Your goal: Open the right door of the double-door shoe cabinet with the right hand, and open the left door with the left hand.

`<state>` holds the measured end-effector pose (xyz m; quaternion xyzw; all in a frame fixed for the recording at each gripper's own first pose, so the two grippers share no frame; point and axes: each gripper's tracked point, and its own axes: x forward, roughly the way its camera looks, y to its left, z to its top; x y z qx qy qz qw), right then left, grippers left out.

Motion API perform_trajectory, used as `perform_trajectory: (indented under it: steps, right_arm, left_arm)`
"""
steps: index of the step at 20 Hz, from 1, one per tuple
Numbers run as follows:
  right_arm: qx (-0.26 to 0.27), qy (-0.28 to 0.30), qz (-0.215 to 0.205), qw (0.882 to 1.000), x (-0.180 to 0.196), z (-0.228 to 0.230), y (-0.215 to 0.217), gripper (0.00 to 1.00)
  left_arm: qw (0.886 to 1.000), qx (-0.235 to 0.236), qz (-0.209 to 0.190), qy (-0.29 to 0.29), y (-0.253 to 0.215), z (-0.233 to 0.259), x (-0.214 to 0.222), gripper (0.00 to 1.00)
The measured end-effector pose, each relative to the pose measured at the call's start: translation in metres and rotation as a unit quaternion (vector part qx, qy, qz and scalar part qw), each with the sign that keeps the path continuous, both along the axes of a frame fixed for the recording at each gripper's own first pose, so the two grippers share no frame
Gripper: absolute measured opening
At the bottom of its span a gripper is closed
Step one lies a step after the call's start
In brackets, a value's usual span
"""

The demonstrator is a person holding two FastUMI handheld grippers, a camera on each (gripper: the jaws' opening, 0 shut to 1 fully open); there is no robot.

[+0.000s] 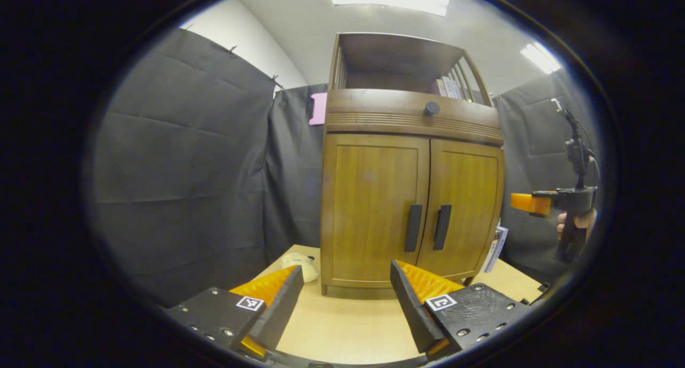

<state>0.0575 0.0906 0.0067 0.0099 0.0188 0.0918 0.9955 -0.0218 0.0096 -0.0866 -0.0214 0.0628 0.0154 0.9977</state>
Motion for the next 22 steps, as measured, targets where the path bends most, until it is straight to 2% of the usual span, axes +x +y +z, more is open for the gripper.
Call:
perform_trajectory:
  steps: [2, 7, 8, 9, 10, 15, 18, 19, 20, 21, 22]
  right_arm:
    - [-0.003, -0.005, 0.016, 1.0, 0.012, 0.003, 0.02, 0.96]
    - [0.002, 0.0, 0.039, 0.999, 0.039, -0.003, 0.064, 0.96]
    - [0.002, 0.002, 0.042, 0.999, 0.045, -0.005, 0.072, 0.96]
    - [0.001, 0.004, 0.044, 0.999, 0.052, -0.008, 0.078, 0.96]
    - [-0.001, 0.004, 0.044, 0.999, 0.059, -0.01, 0.082, 0.96]
    - [-0.013, 0.028, 0.032, 0.999, 0.094, -0.037, 0.099, 0.96]
    - [-0.029, 0.035, 0.028, 0.999, 0.111, -0.05, 0.111, 0.96]
    - [-0.031, 0.037, 0.03, 0.998, 0.117, -0.054, 0.114, 0.96]
    - [-0.032, 0.039, 0.029, 0.998, 0.123, -0.056, 0.116, 0.96]
    - [-0.031, 0.044, 0.025, 0.998, 0.131, -0.061, 0.117, 0.96]
    - [-0.03, 0.049, 0.026, 0.998, 0.136, -0.064, 0.118, 0.96]
  left_arm:
    - [1.0, -0.001, 0.001, 0.004, 0.003, -0.003, 0.002, 0.96]
    - [1.0, 0.004, -0.001, 0.012, 0.004, -0.003, -0.002, 0.89]
    - [1.0, 0.004, -0.001, 0.014, 0.004, -0.005, -0.003, 0.93]
    - [1.0, 0.004, 0.0, 0.018, 0.004, -0.005, -0.004, 0.93]
    - [1.0, 0.004, 0.002, 0.023, 0.004, -0.007, -0.005, 0.9]
    - [0.999, -0.007, 0.015, 0.046, 0.004, -0.01, -0.01, 0.89]
    - [0.998, -0.012, 0.025, 0.059, 0.005, -0.012, -0.013, 0.9]
    - [0.998, -0.014, 0.028, 0.063, 0.005, -0.012, -0.014, 0.93]
    - [0.997, -0.015, 0.031, 0.067, 0.005, -0.012, -0.015, 0.9]
    - [0.997, -0.017, 0.034, 0.071, 0.005, -0.013, -0.015, 0.93]
    - [0.996, -0.02, 0.036, 0.075, 0.005, -0.013, -0.016, 0.9]
